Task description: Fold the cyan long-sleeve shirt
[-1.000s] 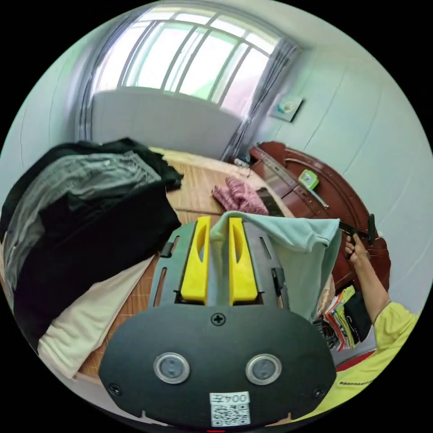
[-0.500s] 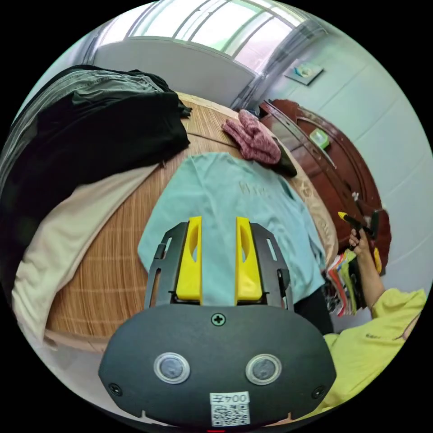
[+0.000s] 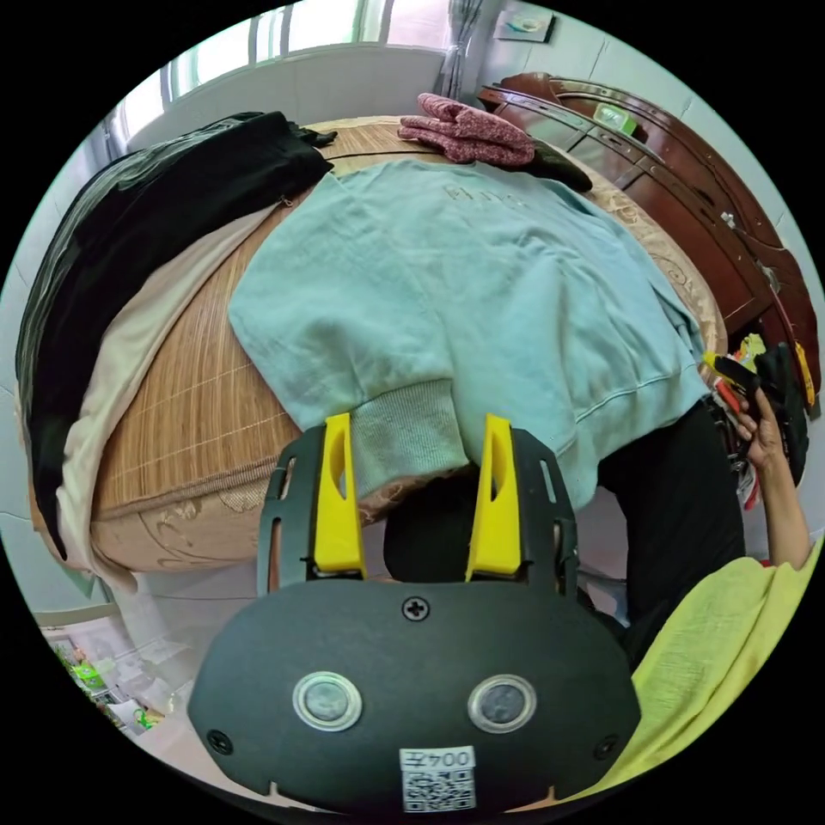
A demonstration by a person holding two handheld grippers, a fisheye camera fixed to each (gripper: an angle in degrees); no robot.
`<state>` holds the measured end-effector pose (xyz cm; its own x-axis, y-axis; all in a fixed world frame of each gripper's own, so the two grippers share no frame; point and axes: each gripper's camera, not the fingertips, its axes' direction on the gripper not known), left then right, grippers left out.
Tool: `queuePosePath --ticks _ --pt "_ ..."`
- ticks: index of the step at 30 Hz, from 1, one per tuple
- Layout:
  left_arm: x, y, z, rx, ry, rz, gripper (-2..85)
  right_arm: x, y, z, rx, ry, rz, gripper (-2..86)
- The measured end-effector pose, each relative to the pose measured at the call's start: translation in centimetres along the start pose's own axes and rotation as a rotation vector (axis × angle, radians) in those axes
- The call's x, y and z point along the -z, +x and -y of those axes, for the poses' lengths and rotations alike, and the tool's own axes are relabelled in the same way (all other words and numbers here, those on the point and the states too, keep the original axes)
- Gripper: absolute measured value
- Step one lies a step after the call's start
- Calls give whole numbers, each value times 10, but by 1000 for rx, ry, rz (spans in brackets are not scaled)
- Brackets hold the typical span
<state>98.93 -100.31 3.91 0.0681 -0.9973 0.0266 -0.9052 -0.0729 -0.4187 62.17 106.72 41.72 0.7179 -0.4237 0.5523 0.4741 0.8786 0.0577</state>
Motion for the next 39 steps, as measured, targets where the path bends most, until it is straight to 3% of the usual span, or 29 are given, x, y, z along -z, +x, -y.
queuePosePath --ticks 4,10,14,20,24,29,32,34,35,39 --pt "-21 -5 2 86 16 10 150 -42 -19 -2 65 -41 -64 -4" --pt "-23 -42 -11 249 112 -157 55 -107 -34 2 137 -226 -271 -6" --pt "5 -97 -29 397 262 -199 56 -123 -32 -1 150 -239 -302 -6" --pt "16 -194 -92 741 419 -315 103 -138 -4 -7 78 -242 -182 -1" --pt "5 -162 -103 595 401 -467 124 -146 10 -16 66 -240 -119 33" --pt "-53 -21 -89 210 92 -466 192 -155 8 -29 108 -235 -146 44" --pt "-90 17 -83 223 -55 -416 235 -149 11 -40 125 -203 -34 43" --pt "-104 20 -82 280 -50 -490 234 -137 8 -55 124 -153 311 73" --pt "-112 21 -79 284 -55 -516 229 -135 4 -60 135 -141 371 82" --pt "-127 26 -69 258 -78 -524 221 -134 -46 -102 346 -101 336 124"
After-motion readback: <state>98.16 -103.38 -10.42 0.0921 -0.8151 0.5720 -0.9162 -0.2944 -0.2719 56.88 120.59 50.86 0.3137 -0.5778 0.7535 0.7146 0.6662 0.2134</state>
